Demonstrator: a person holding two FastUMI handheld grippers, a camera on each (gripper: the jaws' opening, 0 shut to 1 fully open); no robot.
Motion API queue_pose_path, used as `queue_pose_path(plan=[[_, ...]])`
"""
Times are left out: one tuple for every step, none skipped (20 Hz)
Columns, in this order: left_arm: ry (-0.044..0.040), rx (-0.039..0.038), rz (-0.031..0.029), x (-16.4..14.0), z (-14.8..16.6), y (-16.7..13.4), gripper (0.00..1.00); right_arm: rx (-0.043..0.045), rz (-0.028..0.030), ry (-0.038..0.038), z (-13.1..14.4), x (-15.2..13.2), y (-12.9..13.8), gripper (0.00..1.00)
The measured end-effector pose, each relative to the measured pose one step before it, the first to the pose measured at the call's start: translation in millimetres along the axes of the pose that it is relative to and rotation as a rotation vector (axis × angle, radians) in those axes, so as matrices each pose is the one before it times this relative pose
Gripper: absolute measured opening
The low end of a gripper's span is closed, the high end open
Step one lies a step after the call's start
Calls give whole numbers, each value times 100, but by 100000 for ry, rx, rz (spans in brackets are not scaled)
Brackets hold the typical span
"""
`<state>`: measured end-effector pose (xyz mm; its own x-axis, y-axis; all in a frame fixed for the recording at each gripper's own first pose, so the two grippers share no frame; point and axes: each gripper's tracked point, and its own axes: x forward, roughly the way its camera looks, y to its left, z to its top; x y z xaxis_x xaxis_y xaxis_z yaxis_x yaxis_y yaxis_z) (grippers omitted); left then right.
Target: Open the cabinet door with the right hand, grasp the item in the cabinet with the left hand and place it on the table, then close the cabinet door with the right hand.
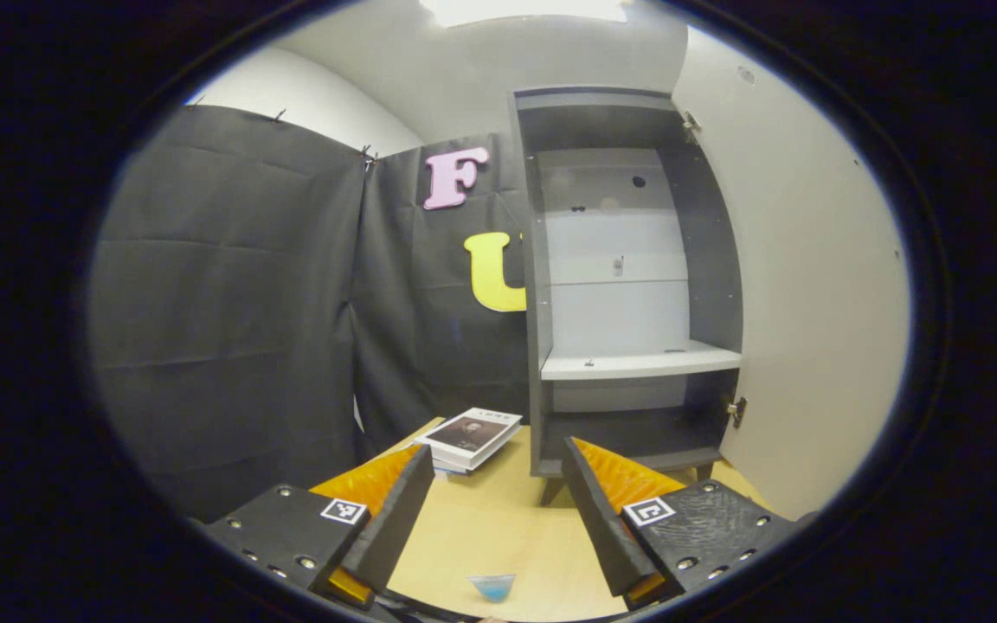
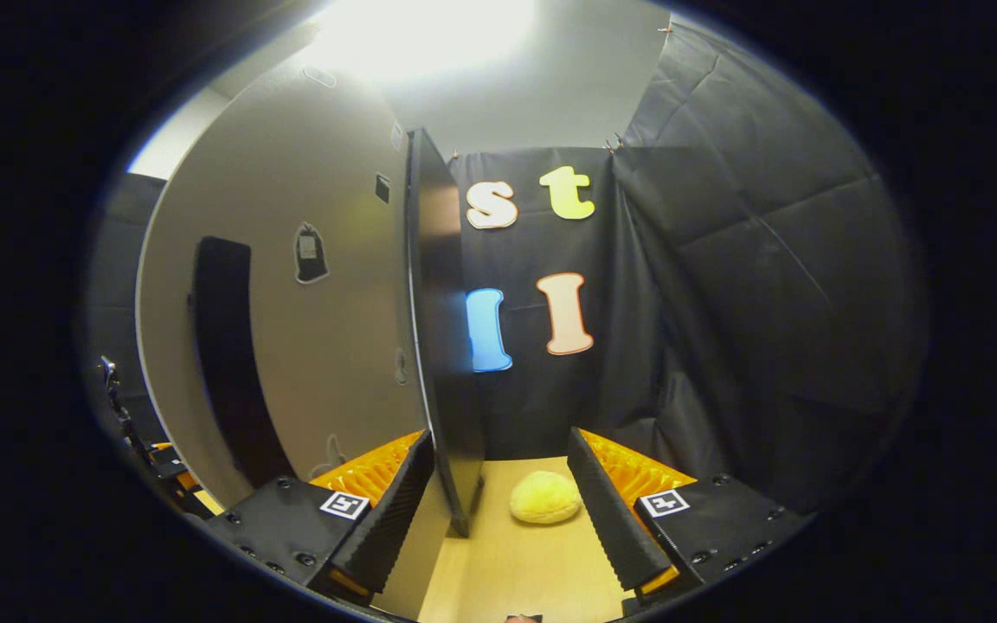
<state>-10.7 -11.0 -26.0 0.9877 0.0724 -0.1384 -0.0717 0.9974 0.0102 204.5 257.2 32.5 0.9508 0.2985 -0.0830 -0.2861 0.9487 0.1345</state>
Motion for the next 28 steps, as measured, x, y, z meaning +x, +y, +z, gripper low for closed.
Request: queue_pose_path(plan=[[252, -725, -585, 277, 422, 250, 92, -994, 422, -708, 441, -169, 544, 98], [-427, -1190, -1236, 341, 258, 228, 92, -1241, 199, -1104, 361, -280, 544, 98], [-649, -1528, -1792, 470, 415, 127, 90, -1998, -1309, -1280, 506, -284, 245, 98], [-283, -794, -1306, 470, 156, 459, 89, 36, -362, -1476, 302, -126, 559, 96], [49, 152, -742, 452, 158, 664, 92, -1509, -2987, -416, 54, -433, 152, 96], [-749, 255, -142, 331, 267, 909, 90, -581, -1606, -318, 21, 7, 4, 85], [-944, -276, -302, 509, 300, 804, 89, -407, -1824, 1012, -108, -251, 159, 86], [160, -475, -503, 506, -207, 615, 94, 508, -1409, 249, -77, -91, 311, 90], [-73, -444, -709, 539, -37, 519, 90, 769, -849, 369, -17, -28, 405, 91], [52, -210, -629, 696, -124, 219, 89, 1153, -169, 647, -147, 47, 624, 90], [1, -118, -554, 414, 75, 482, 89, 1422, 253, 460, -137, -45, 662, 86], [-197, -52, -739, 369, 2, 359, 89, 906, 552, 471, -210, -115, 923, 91], [107, 188, -769, 386, -78, 320, 90, 620, 655, 7, 1, -52, 833, 90], [-228, 352, -625, 215, -3, 391, 92, -183, 669, 289, -146, 33, 935, 86], [-267, 413, -454, 243, 5, 434, 90, -325, 450, -133, 3, 11, 896, 91], [145, 261, -393, 191, -229, 486, 89, -722, 404, 91, -28, 26, 858, 91], [100, -98, -403, 263, -171, 441, 89, -933, 408, -33, 23, 56, 909, 91], [175, -405, -295, 75, -150, 584, 92, -1040, 313, -108, -37, -18, 934, 91], [414, -514, -197, 181, -198, 530, 89, -1156, 139, -84, 83, 70, 851, 91], [239, -504, -115, 169, -290, 549, 92, -1444, -15, -378, 46, 46, 794, 91], [36, -350, -20, 181, -88, 622, 91, -1715, -134, -207, 41, 96, 775, 91], [22, -232, 130, 80, -158, 689, 89, -1141, -172, -222, 68, 169, 573, 91], [88, -204, 131, 105, -111, 626, 89, -1026, -163, 27, 42, 207, 609, 90], [259, -258, 101, 125, -308, 665, 92, -674, -47, -29, 28, 78, 732, 90], [234, -286, 136, 60, -113, 605, 89, -263, -71, 150, -82, 129, 641, 90], [255, -358, 58, 125, -207, 615, 92, -127, -26, -27, -19, 39, 625, 86], [197, -343, 157, 158, -111, 493, 92, 102, 51, -72, 39, 189, 700, 91], [120, -322, 37, 52, -132, 585, 92, 396, 110, 87, 36, 129, 582, 91]])
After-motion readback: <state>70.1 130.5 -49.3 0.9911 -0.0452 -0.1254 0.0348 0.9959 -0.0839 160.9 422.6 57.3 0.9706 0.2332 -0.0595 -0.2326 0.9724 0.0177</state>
